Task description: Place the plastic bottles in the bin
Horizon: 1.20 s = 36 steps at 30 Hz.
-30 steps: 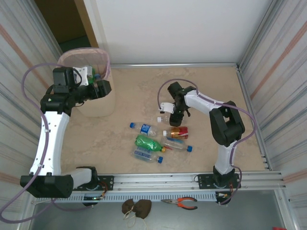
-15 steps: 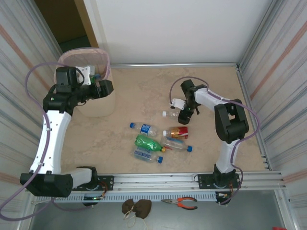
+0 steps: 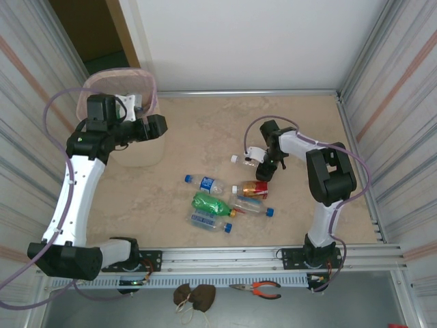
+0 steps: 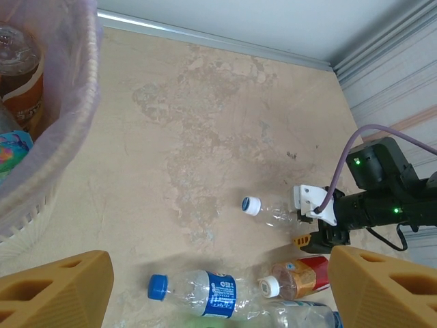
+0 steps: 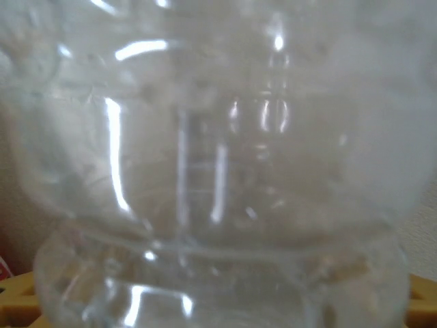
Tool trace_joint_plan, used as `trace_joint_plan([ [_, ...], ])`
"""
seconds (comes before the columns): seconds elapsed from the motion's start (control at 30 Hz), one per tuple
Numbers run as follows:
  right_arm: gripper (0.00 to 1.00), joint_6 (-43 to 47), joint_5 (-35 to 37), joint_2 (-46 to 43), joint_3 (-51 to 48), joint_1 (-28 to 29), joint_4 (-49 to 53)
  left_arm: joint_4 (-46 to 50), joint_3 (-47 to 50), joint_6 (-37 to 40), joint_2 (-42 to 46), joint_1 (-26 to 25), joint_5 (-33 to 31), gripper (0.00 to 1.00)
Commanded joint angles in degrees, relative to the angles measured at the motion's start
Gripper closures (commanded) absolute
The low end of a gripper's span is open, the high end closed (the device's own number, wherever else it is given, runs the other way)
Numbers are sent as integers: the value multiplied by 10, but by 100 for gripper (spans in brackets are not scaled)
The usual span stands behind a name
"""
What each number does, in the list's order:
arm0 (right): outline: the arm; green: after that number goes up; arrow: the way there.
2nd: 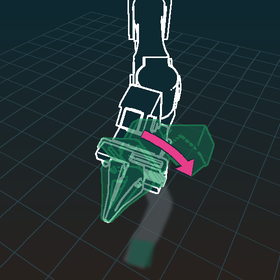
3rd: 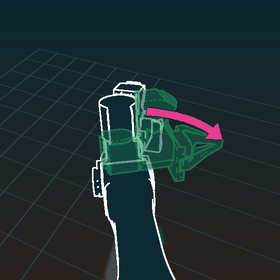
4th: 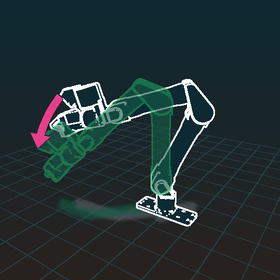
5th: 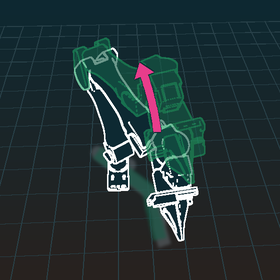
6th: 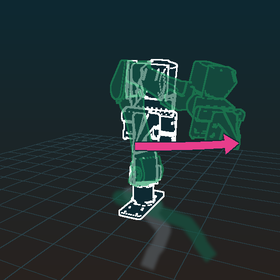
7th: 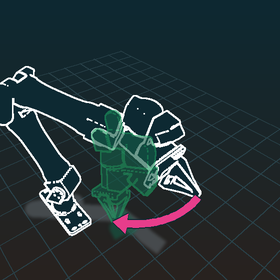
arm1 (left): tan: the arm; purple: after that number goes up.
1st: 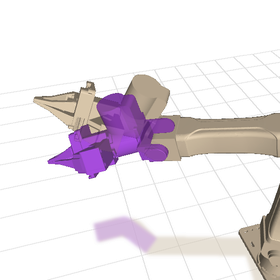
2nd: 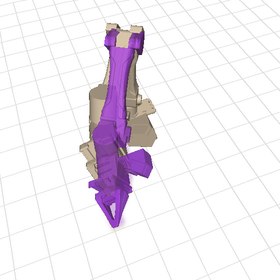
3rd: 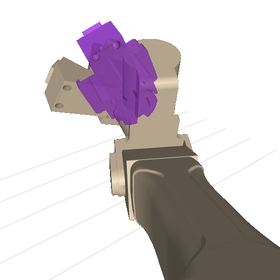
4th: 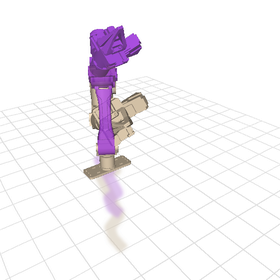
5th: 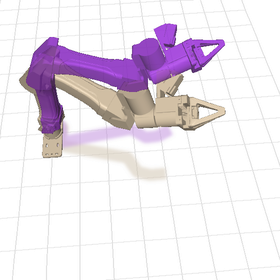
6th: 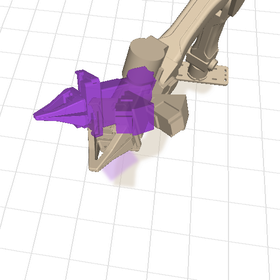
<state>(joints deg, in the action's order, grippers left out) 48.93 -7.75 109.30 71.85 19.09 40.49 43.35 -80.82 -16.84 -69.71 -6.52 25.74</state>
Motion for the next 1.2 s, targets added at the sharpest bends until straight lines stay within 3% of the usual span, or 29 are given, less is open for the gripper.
trace_joint_plan([
  [0.0, 38, 1, -20, -29, -6, -2, 2, -15, -5, -9, -2, -9, 0, 18],
  [0.23, 41, -28, -55, -67, -4, -4, -1, -64, 7, -28, 1, -27, 15, 18],
  [0.57, 41, -196, -226, -170, 28, -13, -57, -216, 60, -65, 39, -52, 66, 18],
  [0.93, 42, -469, -388, -283, 19, -13, -241, -383, 78, -58, 39, -143, 73, 17],
  [1.17, 42, -571, -441, -339, 1, 0, -344, -466, 55, -21, 0, -228, 86, 14],
])
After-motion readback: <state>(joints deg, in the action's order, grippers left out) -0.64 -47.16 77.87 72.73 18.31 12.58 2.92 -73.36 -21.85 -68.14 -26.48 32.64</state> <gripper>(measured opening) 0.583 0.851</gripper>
